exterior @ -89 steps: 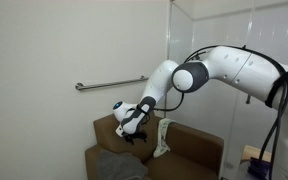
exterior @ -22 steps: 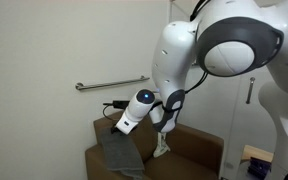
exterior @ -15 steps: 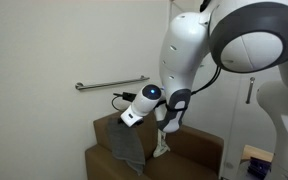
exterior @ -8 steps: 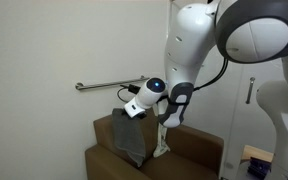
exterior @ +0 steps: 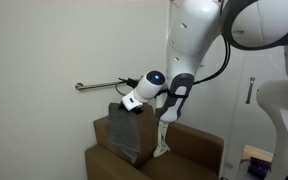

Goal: Move the blue and grey towels to the right armrest of the sofa

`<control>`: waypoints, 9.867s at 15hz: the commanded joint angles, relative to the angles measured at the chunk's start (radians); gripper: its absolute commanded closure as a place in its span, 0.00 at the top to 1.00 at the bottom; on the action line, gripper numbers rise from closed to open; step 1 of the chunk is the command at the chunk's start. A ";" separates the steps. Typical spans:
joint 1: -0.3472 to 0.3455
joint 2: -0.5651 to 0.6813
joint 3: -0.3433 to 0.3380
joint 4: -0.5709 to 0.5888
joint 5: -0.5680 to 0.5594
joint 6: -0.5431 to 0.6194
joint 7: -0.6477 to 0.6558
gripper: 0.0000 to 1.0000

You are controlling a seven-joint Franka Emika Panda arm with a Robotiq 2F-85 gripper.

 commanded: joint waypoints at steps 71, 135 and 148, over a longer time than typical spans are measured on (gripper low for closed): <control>-1.663 -0.066 0.711 0.586 0.670 -0.897 -0.291 0.03; -1.872 0.260 1.023 1.053 0.398 -1.160 -0.640 0.47; -1.870 0.274 1.050 1.054 0.388 -1.134 -0.679 1.00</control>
